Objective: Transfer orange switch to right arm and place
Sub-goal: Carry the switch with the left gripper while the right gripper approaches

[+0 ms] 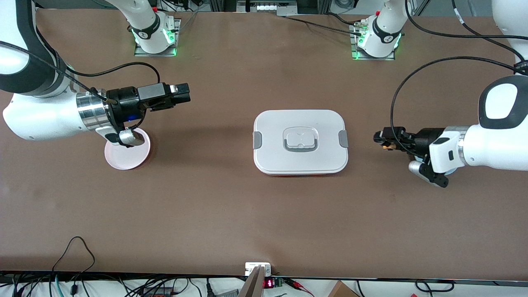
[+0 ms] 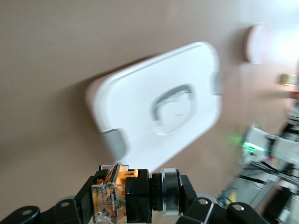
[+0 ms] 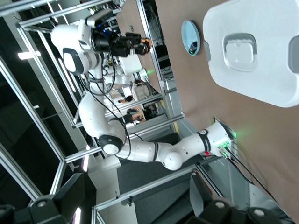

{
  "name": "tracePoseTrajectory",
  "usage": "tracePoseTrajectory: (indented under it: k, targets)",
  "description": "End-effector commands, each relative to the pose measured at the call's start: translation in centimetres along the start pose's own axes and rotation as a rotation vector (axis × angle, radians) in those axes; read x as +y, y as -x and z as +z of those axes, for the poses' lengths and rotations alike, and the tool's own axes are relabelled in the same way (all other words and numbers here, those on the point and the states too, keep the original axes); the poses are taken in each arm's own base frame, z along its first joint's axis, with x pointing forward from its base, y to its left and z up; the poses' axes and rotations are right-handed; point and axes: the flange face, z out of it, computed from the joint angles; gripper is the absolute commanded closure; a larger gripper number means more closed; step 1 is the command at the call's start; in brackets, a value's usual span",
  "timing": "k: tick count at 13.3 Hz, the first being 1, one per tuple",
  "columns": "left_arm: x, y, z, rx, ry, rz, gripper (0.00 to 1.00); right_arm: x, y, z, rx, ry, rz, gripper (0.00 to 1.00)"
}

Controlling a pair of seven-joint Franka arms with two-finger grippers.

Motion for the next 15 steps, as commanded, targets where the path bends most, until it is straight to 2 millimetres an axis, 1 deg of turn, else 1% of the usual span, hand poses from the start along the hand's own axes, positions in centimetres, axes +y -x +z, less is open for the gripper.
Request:
tracePoseTrajectory:
  k: [1, 2, 4, 5, 6, 7, 9, 10, 11, 12, 13, 14, 15]
  targets:
    - [1.8, 0.0, -0.3, 0.024, 0.133, 0.179, 0.94, -1.0, 0.2, 2.9, 0.016, -0.056, 0.000, 0.00]
    - [2.8, -0.2, 0.0, 0.041, 0.202, 0.217, 0.93, -1.2, 0.2, 4.9, 0.014, -0.061, 0.001, 0.00]
    - [3.7, -0.9, 0.1, 0.090, 0.291, 0.258, 0.93, -1.6, -0.2, 8.4, 0.068, -0.047, -0.002, 0.00]
    - [4.7, -1.2, 0.2, 0.120, 0.322, 0.323, 0.93, -1.4, -0.5, 9.6, 0.096, -0.063, 0.012, 0.00]
    - [5.6, -1.6, 1.2, 0.140, 0.345, 0.379, 0.93, -0.6, -0.7, 10.5, 0.110, -0.089, 0.060, 0.00]
    - [7.7, -2.0, 2.0, 0.176, 0.381, 0.461, 0.93, 0.1, -0.8, 11.2, 0.114, -0.127, 0.127, 0.00]
    - [11.5, -2.9, 3.3, 0.260, 0.384, 0.590, 0.94, 0.1, -0.9, 12.4, 0.103, -0.176, 0.281, 0.00]
    - [13.5, -3.1, 4.0, 0.282, 0.391, 0.635, 0.94, 0.3, -1.0, 12.9, 0.106, -0.190, 0.347, 0.00]
    - [14.8, -3.4, 4.4, 0.312, 0.398, 0.667, 0.94, 0.4, -1.1, 13.4, 0.104, -0.188, 0.363, 0.00]
    - [16.2, -3.7, 5.2, 0.349, 0.432, 0.722, 0.94, 0.4, -1.1, 13.4, 0.103, -0.188, 0.363, 0.00]
    - [17.7, -4.1, 6.9, 0.381, 0.449, 0.779, 0.94, 1.0, -1.4, 13.5, 0.100, -0.185, 0.373, 0.00]
    - [18.5, -4.4, 8.7, 0.417, 0.457, 0.789, 0.94, 1.2, -1.5, 13.4, 0.097, -0.185, 0.376, 0.00]
    - [19.8, -4.5, 10.0, 0.452, 0.468, 0.787, 0.94, 1.4, -1.6, 13.4, 0.097, -0.184, 0.379, 0.00]
